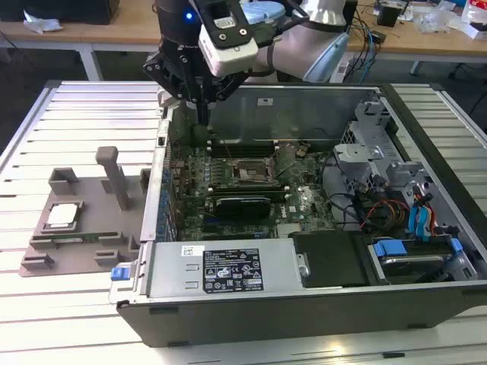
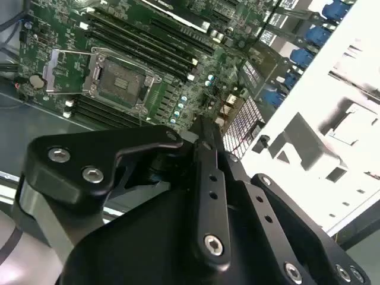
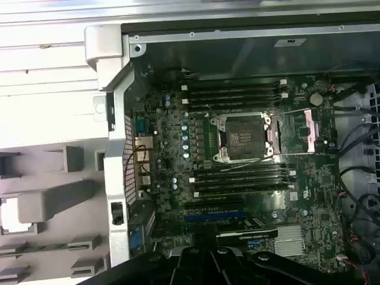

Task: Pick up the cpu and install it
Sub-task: 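Reach for the cpu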

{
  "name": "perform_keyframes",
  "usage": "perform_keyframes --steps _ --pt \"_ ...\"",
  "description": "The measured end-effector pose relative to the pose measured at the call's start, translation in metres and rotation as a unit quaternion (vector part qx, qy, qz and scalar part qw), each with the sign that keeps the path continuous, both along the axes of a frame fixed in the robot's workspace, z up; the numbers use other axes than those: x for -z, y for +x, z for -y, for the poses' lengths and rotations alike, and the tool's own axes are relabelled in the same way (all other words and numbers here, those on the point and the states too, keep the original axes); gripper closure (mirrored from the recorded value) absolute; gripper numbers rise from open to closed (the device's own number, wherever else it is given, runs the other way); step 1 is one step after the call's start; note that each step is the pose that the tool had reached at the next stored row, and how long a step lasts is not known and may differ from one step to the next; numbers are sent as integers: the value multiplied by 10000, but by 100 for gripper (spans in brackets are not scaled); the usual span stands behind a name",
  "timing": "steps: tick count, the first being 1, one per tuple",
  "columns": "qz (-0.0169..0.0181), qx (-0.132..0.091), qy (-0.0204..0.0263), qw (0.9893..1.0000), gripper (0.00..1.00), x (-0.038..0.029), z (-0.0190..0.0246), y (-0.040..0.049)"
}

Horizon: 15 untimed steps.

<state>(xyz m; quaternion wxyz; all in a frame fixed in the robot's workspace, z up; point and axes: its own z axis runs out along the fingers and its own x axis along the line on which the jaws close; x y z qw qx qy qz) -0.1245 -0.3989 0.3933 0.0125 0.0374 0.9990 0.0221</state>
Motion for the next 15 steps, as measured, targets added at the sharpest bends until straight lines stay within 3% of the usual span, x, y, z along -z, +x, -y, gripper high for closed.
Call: perform_keyframes --steps 12,15 --pt "0 0 0 10000 89 0 -1 -601" --pt "0 0 0 10000 89 0 -1 -698"
